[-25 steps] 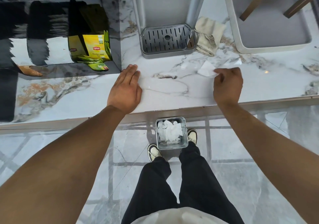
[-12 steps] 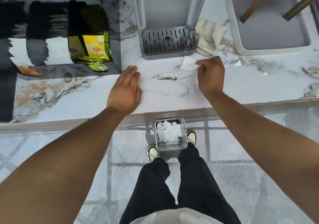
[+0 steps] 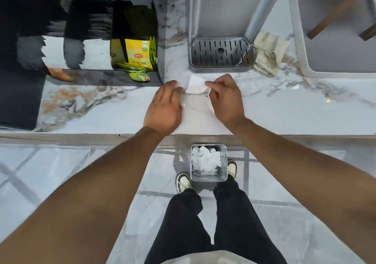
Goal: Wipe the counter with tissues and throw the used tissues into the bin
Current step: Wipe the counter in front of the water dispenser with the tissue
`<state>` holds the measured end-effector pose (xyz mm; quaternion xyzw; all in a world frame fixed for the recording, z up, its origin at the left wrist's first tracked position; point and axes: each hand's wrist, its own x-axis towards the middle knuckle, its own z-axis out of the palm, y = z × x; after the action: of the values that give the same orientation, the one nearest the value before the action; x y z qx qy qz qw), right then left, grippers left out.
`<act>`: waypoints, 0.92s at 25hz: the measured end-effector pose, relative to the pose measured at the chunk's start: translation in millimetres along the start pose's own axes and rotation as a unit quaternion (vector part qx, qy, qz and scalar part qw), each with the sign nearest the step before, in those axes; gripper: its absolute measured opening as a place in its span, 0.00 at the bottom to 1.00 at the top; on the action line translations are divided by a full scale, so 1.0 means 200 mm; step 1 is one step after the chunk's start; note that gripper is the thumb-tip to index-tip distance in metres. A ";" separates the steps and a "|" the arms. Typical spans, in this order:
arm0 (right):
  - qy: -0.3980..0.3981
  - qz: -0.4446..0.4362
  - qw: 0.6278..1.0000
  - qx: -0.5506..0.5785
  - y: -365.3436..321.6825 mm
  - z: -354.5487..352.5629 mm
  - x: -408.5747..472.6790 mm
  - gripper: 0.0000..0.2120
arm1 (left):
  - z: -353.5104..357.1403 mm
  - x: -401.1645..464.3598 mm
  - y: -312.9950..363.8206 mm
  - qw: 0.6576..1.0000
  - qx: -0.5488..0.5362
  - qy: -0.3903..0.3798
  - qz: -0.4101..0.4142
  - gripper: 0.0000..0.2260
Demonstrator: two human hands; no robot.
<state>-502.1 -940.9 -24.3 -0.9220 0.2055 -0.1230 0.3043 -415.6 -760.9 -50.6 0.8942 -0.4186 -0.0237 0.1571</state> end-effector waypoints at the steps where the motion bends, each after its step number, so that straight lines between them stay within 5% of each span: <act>1: -0.011 0.000 1.000 -0.009 -0.03 0.04 0.08 0.14 | 0.00 -0.01 0.00 1.000 0.018 0.018 -0.015 0.17; 6: -0.057 -0.002 0.998 0.004 -0.16 0.21 0.17 0.07 | 0.00 -0.01 -0.02 0.995 0.051 0.049 -0.070 0.12; 8: -0.091 -0.103 0.991 0.001 -0.13 0.15 0.06 0.10 | 0.01 -0.01 -0.03 0.995 0.048 0.047 -0.070 0.12; 14: -0.221 -0.181 0.958 0.028 0.13 -0.17 -0.35 0.15 | 0.01 -0.01 -0.02 0.996 0.084 0.021 0.015 0.16; 16: -0.179 -0.150 0.972 0.037 0.16 -0.22 -0.30 0.15 | 0.02 -0.01 -0.03 0.994 0.081 0.013 0.075 0.17; 19: 0.002 -0.033 0.999 -0.001 0.20 -0.22 -0.01 0.16 | 0.04 -0.01 -0.03 0.990 0.056 0.001 0.127 0.20; 23: 0.027 0.046 0.998 -0.035 0.22 -0.11 0.02 0.18 | 0.05 0.02 -0.04 0.993 0.055 -0.053 0.090 0.25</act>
<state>-519.4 -986.5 -33.4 -0.9180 0.2596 -0.1268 0.2717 -408.8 -762.3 -63.0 0.8574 -0.5060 -0.0338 0.0871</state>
